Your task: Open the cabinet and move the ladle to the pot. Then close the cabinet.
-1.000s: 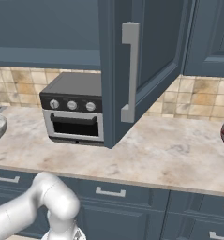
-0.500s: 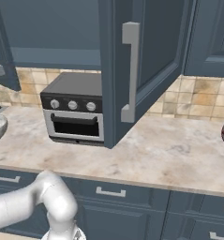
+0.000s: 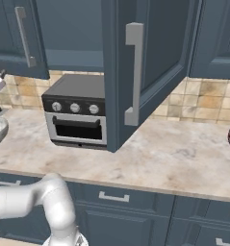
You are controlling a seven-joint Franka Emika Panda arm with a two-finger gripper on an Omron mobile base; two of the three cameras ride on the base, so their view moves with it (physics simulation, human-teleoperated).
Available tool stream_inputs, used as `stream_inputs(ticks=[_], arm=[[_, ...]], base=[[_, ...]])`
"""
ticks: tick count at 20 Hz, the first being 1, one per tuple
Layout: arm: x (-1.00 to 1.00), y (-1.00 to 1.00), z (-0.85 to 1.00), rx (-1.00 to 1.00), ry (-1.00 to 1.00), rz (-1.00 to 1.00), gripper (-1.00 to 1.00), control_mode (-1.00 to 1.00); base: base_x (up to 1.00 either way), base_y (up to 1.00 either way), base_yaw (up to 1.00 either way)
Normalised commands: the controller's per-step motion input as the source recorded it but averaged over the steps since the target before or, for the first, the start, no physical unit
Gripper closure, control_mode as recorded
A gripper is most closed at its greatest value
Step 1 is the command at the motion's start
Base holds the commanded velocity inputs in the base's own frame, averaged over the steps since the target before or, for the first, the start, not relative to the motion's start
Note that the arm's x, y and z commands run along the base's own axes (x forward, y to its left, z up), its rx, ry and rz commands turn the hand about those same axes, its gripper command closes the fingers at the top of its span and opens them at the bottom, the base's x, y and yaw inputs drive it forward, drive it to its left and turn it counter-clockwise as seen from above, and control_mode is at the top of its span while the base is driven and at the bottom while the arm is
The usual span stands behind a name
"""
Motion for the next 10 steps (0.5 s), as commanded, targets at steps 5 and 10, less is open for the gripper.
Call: stream_inputs(ticks=[5,10], arm=[[0.82,-0.45,0.19,0.21,0.01,0.16,-1.0,-1.0],[0.71,-0.4,0.18,0.17,0.0,0.16,-1.0,-1.0]], base=[[0.0,0.0,0.0],[0.0,0.0,0.0]])
